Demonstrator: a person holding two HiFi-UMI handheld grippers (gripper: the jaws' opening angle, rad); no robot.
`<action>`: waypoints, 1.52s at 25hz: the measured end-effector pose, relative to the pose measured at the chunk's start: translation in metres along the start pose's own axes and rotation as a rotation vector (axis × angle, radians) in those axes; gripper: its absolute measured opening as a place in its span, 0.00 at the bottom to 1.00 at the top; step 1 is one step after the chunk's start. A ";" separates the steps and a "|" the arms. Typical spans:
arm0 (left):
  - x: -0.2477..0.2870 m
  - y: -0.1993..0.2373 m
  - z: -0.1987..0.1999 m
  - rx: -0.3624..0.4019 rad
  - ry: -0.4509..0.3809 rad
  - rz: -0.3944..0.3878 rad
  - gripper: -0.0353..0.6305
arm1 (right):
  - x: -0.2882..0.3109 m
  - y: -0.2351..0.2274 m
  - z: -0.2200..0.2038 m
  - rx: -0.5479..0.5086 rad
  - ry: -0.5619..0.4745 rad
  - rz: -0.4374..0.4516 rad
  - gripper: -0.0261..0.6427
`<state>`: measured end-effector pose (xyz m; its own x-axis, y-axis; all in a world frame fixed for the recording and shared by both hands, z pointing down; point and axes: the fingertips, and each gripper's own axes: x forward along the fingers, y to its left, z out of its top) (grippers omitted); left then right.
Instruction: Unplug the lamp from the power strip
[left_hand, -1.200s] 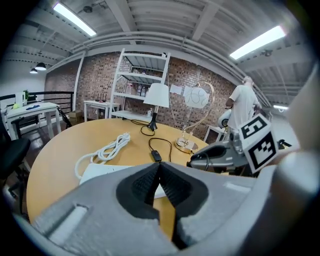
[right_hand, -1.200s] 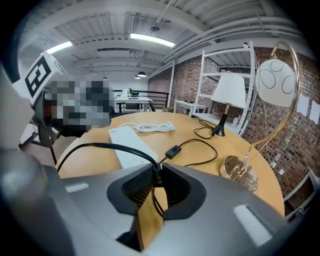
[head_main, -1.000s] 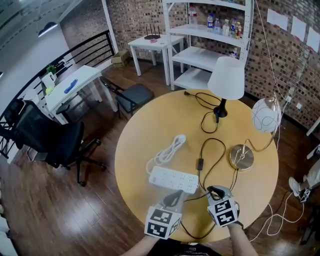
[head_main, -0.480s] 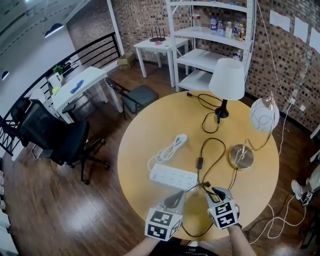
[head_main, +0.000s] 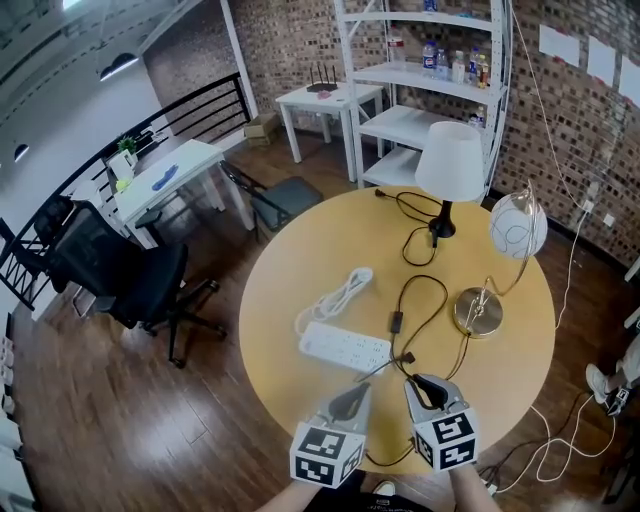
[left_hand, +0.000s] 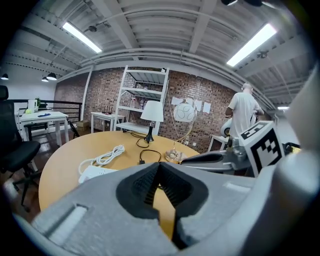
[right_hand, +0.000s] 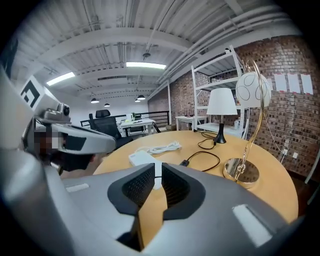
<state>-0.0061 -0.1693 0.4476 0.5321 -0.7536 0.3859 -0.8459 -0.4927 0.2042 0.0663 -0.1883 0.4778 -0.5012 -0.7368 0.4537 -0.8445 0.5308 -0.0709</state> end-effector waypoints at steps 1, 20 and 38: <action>-0.003 -0.003 0.001 0.000 -0.006 0.004 0.06 | -0.006 0.004 0.005 0.004 -0.017 0.007 0.10; -0.057 -0.060 0.002 0.038 -0.099 0.089 0.06 | -0.083 0.070 0.030 0.024 -0.173 0.154 0.04; -0.069 -0.086 -0.013 0.045 -0.104 0.105 0.06 | -0.109 0.077 0.014 -0.013 -0.175 0.171 0.04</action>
<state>0.0299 -0.0696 0.4150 0.4433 -0.8421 0.3073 -0.8961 -0.4255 0.1264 0.0535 -0.0729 0.4107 -0.6628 -0.6963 0.2754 -0.7425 0.6587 -0.1218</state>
